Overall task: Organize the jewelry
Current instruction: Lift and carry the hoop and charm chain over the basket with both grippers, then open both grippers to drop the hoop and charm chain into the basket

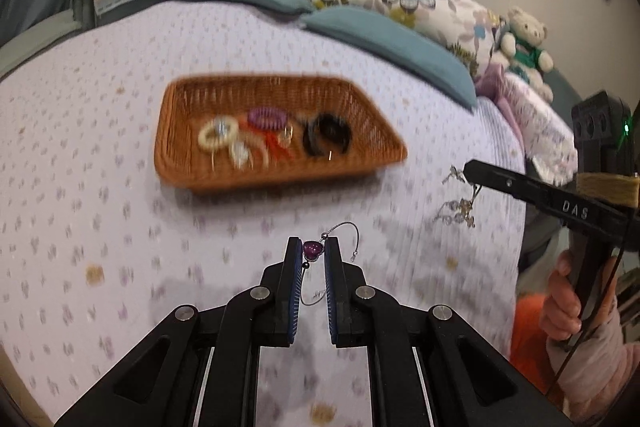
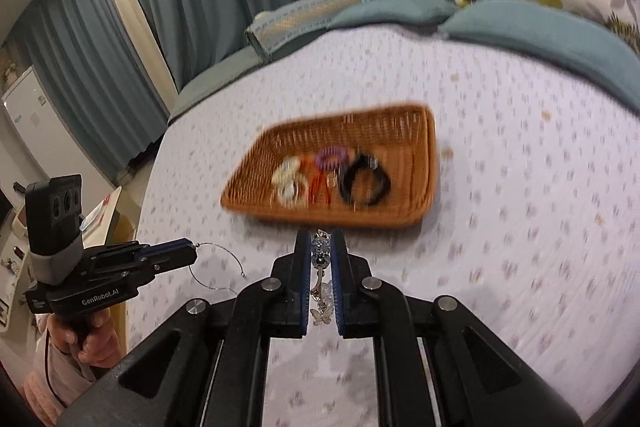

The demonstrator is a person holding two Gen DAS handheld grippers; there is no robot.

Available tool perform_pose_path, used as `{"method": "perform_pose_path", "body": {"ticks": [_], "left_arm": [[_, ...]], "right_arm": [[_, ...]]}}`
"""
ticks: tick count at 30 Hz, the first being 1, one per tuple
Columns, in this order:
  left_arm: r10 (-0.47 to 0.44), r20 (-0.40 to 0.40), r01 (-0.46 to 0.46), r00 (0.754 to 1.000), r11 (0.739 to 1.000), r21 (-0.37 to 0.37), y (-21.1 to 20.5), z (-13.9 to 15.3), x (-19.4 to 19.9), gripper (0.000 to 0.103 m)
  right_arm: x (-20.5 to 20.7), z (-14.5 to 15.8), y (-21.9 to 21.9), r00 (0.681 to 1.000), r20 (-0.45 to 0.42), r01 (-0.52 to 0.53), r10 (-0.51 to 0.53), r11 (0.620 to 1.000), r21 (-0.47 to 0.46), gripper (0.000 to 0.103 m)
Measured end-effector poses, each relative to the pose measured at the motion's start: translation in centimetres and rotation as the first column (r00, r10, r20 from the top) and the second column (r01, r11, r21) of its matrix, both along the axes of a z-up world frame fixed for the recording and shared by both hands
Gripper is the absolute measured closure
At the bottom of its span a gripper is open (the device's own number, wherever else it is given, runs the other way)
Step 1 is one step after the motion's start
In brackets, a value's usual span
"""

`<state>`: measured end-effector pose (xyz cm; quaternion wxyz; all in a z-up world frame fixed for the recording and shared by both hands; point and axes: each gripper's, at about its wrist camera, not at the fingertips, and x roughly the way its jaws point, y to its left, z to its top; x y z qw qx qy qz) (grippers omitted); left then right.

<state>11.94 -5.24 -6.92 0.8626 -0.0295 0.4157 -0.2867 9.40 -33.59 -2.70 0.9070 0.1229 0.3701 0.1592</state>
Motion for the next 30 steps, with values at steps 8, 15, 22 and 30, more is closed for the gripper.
{"method": "perform_pose_path", "body": {"ticks": [8,15,22,30], "left_arm": [[0.041,0.060,-0.038,0.997,0.998,-0.056,-1.3,3.5,6.3,0.093],[0.078,0.013,-0.077,0.997,0.992,-0.095,-2.6,2.4,12.7,0.093],[0.102,-0.077,-0.108,0.992,0.991,-0.083,-4.6,-2.0,17.7,0.093],[0.102,-0.147,-0.110,0.984,0.993,-0.047,-6.1,-5.5,19.6,0.093]], "right_arm": [[6.3,3.0,0.2,0.997,0.078,0.019,-0.017,0.999,-0.035,0.091],[14.4,0.6,-0.3,0.998,0.036,0.053,-0.050,0.997,-0.061,0.091],[19.5,-4.0,-0.9,0.996,-0.046,0.072,-0.077,0.992,-0.102,0.091],[20.8,-6.8,-0.8,0.992,-0.086,0.077,-0.091,0.985,-0.154,0.091]]}}
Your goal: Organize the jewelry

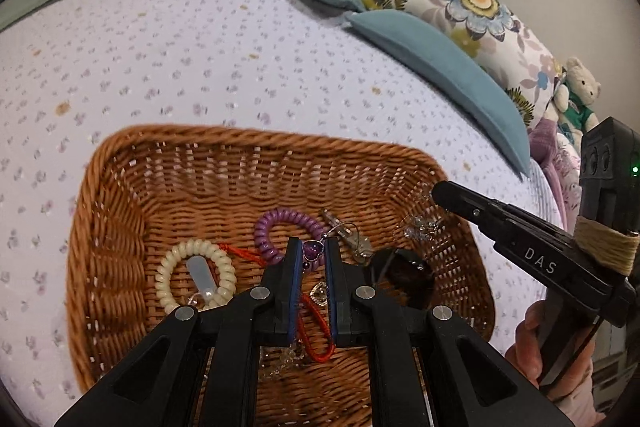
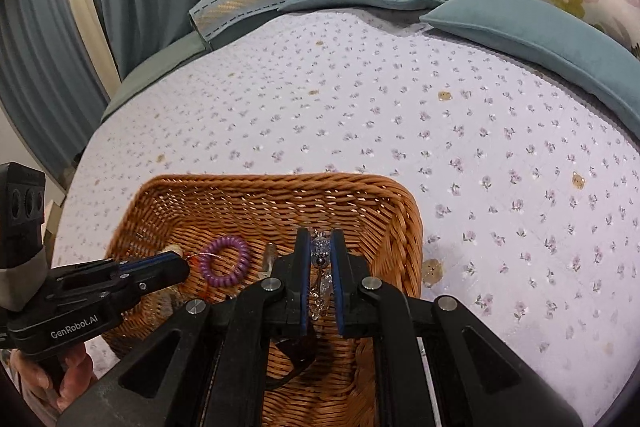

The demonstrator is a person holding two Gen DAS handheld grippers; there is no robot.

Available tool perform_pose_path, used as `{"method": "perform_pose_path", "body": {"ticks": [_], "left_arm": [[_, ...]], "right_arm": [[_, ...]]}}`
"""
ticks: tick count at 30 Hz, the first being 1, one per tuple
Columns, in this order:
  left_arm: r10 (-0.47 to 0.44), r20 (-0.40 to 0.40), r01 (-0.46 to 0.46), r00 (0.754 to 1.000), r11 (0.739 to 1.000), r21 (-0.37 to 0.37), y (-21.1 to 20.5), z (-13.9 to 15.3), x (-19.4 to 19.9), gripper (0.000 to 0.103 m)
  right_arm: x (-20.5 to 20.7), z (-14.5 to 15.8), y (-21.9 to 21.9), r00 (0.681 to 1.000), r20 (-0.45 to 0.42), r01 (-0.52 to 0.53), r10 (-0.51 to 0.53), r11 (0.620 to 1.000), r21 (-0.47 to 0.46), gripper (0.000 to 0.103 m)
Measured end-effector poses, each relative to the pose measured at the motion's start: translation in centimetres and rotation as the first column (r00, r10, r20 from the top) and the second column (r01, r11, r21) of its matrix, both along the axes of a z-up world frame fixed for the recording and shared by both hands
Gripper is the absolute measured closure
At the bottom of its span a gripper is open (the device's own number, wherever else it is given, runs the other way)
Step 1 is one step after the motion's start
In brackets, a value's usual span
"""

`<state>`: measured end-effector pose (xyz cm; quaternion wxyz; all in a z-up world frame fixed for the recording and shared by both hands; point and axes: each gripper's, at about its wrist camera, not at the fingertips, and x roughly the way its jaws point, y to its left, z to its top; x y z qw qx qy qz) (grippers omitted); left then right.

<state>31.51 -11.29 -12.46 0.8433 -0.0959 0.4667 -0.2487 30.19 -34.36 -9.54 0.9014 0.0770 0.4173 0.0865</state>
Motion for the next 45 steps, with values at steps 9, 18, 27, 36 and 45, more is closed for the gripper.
{"method": "perform_pose_path", "body": {"ticks": [9,18,27,36,45], "left_arm": [[0.007,-0.034,-0.007,0.999,1.000,0.007,0.3,-0.8,-0.3,0.088],[0.017,0.069,-0.018,0.997,1.000,0.009,2.4,3.6,-5.4,0.062],[0.068,0.250,-0.069,0.966,0.998,-0.005,5.3,10.8,-15.7,0.041],[0.215,0.396,-0.239,0.893,0.971,0.013,7.0,11.9,-24.1,0.027],[0.218,0.466,-0.302,0.858,0.947,0.112,6.1,10.0,-26.0,0.027]], "right_arm": [[-0.3,-0.1,-0.8,0.999,-0.030,0.026,-0.024,0.998,0.049,0.068],[-4.8,4.1,-1.5,0.999,0.032,0.035,-0.039,0.993,0.116,0.052],[-15.0,9.1,0.6,0.988,0.157,-0.011,-0.005,0.995,0.103,0.026],[-23.1,9.2,4.4,0.961,0.277,0.049,-0.023,0.995,-0.087,0.018],[-25.2,8.1,6.1,0.942,0.334,0.087,-0.022,0.979,-0.182,0.018]]}}
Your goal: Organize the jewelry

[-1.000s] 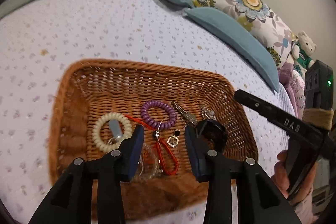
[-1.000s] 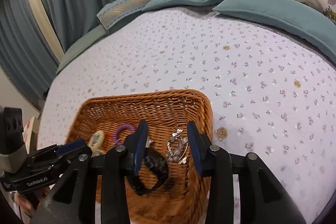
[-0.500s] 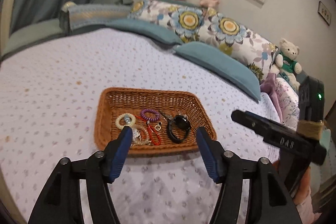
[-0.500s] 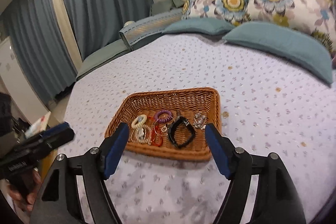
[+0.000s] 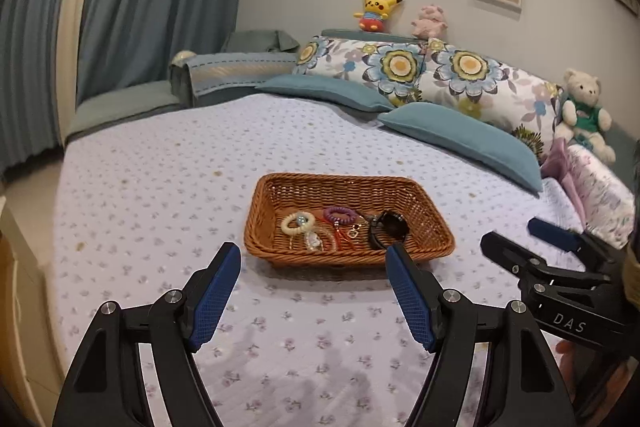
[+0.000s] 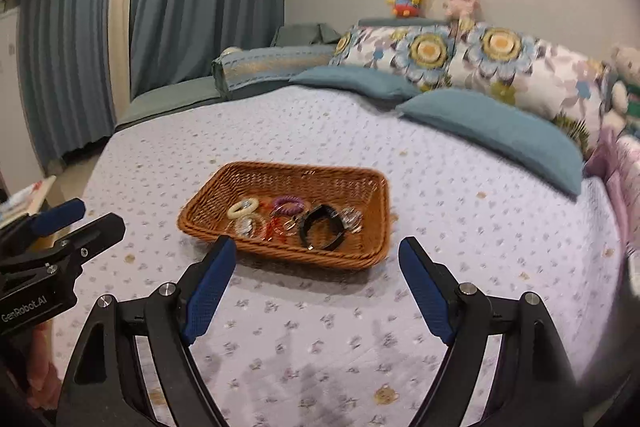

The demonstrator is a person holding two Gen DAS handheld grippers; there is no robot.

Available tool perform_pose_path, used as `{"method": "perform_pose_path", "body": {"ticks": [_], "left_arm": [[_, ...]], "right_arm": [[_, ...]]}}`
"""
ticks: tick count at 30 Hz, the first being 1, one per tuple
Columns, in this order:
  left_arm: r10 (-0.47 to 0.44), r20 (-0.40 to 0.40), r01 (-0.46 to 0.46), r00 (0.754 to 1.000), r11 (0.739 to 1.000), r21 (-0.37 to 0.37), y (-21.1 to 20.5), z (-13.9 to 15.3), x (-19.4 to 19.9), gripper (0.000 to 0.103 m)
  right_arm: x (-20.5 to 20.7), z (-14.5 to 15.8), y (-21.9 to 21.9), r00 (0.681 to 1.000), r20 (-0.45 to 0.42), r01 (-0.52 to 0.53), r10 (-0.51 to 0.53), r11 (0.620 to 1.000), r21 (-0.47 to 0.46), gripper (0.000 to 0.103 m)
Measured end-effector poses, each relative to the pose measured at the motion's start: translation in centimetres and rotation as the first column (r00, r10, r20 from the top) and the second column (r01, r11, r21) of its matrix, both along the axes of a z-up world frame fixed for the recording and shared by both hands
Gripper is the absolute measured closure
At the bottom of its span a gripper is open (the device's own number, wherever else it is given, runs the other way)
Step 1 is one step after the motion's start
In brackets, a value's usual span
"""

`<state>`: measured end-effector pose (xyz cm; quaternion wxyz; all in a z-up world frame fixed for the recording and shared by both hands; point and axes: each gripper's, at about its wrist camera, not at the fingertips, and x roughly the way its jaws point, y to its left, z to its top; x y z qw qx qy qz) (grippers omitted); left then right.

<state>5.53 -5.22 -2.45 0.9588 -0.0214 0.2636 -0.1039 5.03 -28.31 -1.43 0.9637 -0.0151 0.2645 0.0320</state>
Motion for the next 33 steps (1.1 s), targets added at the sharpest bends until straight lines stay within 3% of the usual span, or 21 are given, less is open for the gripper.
{"method": "perform_pose_path", "body": {"ticks": [5,10,16,24,33], "left_arm": [[-0.008,-0.014,0.008,1.000,1.000,-0.016,0.1,-0.2,-0.5,0.027],[0.040,0.037,-0.039,0.999,0.999,-0.025,0.5,0.3,-1.2,0.027],[0.081,0.042,-0.079,0.996,0.996,-0.051,1.5,0.4,-1.2,0.027],[0.086,0.041,-0.084,0.995,0.996,-0.043,1.1,0.0,-1.1,0.027],[0.076,0.023,-0.076,0.997,0.997,-0.003,0.0,-0.7,-1.0,0.027]], "right_arm": [[-0.5,0.3,0.7,1.000,0.030,0.002,-0.001,1.000,-0.020,0.018],[-0.7,1.4,1.1,0.998,0.063,0.016,-0.013,0.999,-0.049,0.016],[0.1,2.8,1.1,0.996,0.088,0.032,-0.026,0.998,-0.062,0.014],[1.0,0.5,0.1,0.998,0.048,0.045,-0.043,0.998,-0.049,0.014],[1.4,-0.1,-1.0,0.998,0.024,0.062,-0.062,0.998,-0.018,0.014]]}}
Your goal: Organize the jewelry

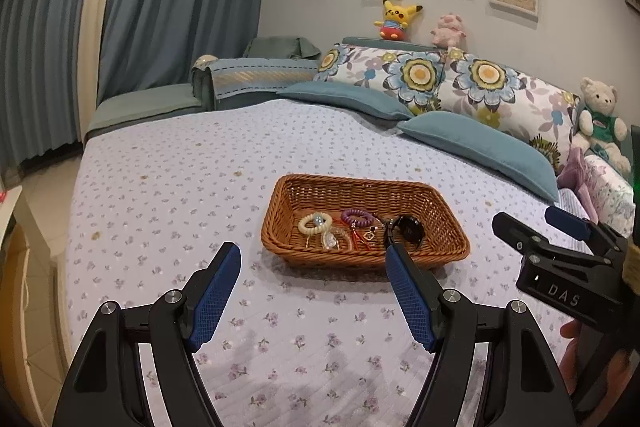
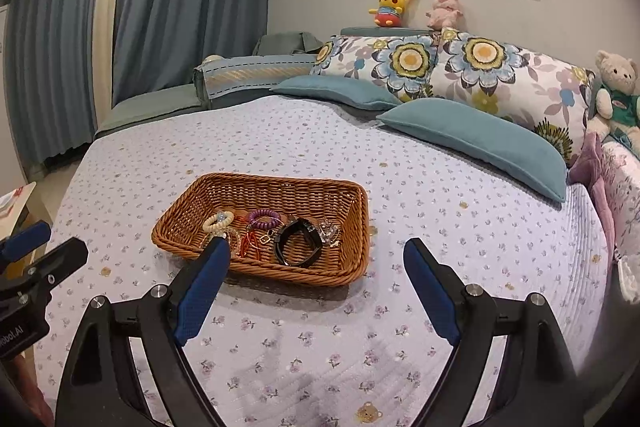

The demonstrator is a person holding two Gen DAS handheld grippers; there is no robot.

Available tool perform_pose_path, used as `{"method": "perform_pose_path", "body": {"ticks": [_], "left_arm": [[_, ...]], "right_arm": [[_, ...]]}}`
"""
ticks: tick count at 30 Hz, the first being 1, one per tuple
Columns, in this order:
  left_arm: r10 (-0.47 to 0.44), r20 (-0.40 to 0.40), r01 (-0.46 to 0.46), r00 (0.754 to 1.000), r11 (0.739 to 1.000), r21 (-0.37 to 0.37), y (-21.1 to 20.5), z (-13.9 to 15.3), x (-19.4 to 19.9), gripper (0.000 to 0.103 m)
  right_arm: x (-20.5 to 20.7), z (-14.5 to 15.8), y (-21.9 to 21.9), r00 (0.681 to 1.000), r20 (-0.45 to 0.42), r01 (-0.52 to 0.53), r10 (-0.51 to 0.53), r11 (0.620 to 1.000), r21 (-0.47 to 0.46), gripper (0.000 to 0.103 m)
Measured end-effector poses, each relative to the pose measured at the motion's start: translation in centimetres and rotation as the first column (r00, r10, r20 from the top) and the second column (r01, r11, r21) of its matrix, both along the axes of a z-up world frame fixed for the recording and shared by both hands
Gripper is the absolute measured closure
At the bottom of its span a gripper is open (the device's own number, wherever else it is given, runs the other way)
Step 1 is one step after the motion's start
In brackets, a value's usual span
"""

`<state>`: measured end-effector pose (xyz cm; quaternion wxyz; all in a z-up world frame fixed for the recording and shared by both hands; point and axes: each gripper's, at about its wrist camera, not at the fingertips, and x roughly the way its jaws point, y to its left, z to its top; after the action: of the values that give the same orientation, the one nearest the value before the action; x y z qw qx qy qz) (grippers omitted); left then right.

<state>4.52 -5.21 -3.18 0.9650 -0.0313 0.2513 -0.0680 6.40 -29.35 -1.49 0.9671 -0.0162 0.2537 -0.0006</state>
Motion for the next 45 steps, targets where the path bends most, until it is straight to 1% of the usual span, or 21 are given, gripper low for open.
{"method": "perform_pose_path", "body": {"ticks": [7,17,45], "left_arm": [[0.012,-0.010,-0.012,1.000,1.000,-0.005,0.1,-0.2,0.0,0.027],[0.023,-0.025,-0.023,0.999,1.000,-0.009,0.2,-0.5,0.3,0.027],[0.030,-0.034,-0.030,0.999,1.000,-0.002,0.1,-0.8,0.3,0.027]], "right_arm": [[0.0,0.0,-0.6,1.000,-0.006,0.010,-0.010,1.000,0.018,0.014],[-0.2,0.0,0.4,1.000,0.006,0.000,0.000,1.000,-0.025,0.013],[-0.3,-0.2,0.5,1.000,0.006,-0.004,0.004,0.999,-0.040,0.012]]}}
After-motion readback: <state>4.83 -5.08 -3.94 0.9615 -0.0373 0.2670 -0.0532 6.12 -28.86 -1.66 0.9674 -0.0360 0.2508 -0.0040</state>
